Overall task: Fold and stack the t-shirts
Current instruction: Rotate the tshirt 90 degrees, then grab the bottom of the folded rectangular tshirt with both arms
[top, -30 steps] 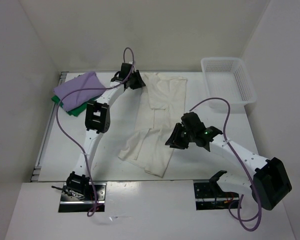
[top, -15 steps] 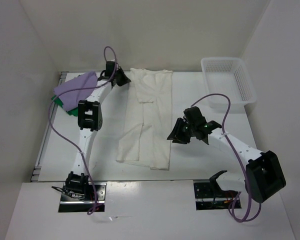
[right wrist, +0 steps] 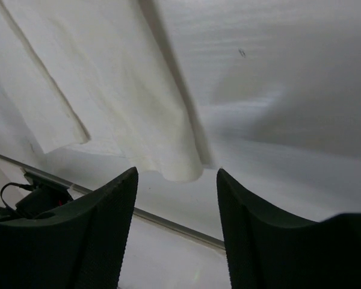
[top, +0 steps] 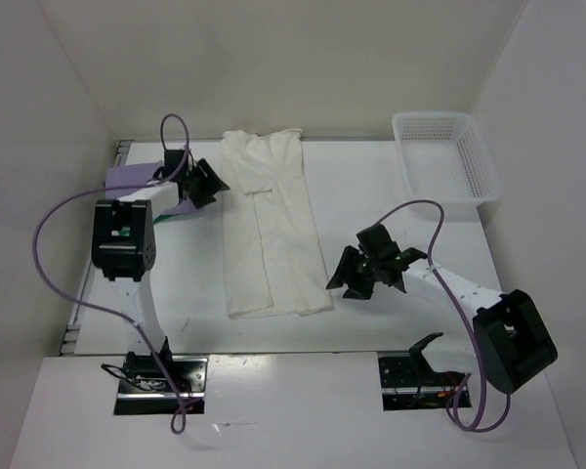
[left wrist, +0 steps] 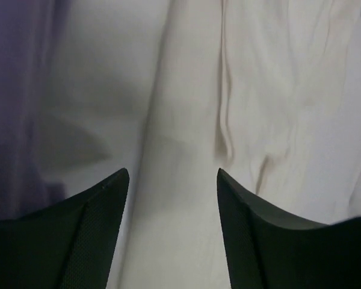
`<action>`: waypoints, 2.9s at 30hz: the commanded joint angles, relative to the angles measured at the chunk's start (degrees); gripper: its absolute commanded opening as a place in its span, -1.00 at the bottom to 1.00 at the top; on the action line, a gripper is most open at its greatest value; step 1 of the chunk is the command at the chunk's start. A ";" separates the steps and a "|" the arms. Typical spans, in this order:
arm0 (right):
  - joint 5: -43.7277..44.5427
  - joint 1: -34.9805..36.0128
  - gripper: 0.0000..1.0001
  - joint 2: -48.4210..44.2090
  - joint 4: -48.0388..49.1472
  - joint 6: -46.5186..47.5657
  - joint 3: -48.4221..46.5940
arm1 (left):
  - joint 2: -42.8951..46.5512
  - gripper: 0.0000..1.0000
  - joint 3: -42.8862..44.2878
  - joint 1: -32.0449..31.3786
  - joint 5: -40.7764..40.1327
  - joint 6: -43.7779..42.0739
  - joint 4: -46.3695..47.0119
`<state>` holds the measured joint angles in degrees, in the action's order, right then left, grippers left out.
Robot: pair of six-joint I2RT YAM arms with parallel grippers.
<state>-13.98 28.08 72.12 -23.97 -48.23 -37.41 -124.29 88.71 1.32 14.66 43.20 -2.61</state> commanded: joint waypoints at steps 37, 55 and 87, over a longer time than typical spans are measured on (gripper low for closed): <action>-5.80 2.69 -0.16 3.11 17.98 -5.39 12.27 | 77.09 0.20 -77.90 -17.49 2.83 22.10 -12.33; -4.22 3.21 -0.78 1.54 17.99 -7.58 14.12 | 74.90 -0.75 -77.19 -17.49 0.73 20.43 -6.36; -2.91 -3.97 -1.00 -12.99 -8.73 -1.36 -5.27 | 74.20 -1.00 -46.17 -20.57 2.15 13.14 -32.37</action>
<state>-17.12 28.45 54.81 -33.47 -58.92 -36.49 -48.47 40.21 -19.55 20.45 58.52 -35.83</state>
